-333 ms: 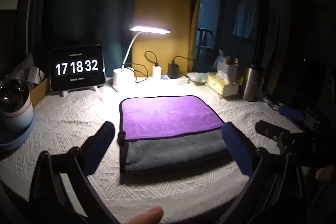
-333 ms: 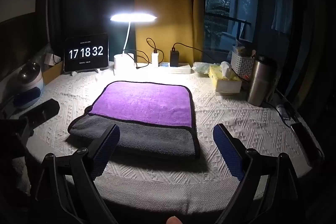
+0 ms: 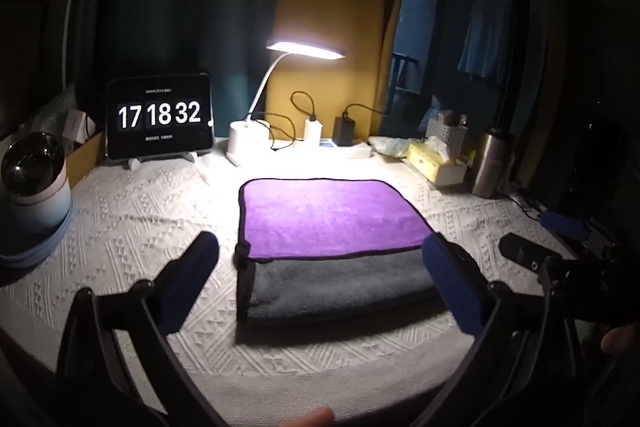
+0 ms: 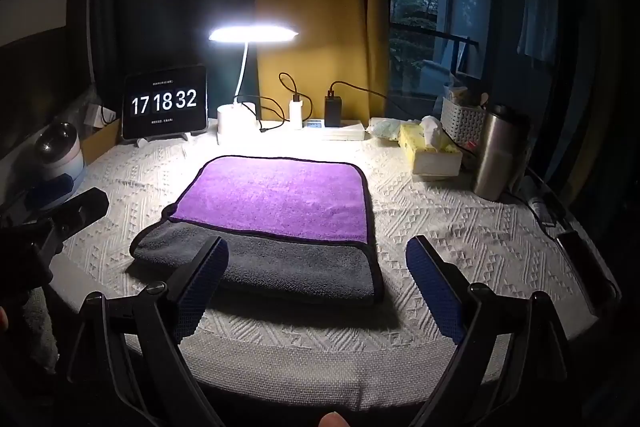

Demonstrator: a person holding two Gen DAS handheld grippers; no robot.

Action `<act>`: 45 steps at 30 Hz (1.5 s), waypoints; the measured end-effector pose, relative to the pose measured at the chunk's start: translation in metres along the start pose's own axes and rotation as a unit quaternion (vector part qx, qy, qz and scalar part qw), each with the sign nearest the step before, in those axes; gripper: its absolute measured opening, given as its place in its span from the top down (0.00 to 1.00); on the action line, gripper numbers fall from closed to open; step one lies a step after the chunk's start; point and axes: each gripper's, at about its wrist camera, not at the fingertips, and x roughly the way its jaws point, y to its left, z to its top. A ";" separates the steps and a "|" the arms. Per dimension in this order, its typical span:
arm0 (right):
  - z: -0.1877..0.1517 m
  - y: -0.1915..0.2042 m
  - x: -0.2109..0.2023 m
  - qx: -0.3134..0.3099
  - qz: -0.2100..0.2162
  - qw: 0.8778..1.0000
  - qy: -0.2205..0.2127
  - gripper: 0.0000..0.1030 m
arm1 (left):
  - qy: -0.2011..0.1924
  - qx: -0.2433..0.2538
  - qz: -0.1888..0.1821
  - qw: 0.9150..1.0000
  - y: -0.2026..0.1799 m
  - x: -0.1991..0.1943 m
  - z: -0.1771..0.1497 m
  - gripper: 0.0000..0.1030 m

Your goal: Fold towel

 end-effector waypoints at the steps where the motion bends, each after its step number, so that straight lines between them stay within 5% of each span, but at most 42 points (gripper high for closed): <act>1: -0.003 -0.003 -0.005 0.003 0.002 1.000 -0.006 0.10 | 0.000 0.001 -0.001 1.000 -0.001 0.000 -0.001 0.00; 45: -0.001 0.002 -0.009 0.005 0.003 1.000 -0.013 0.10 | -0.006 0.006 -0.022 1.000 -0.006 -0.009 -0.001 0.00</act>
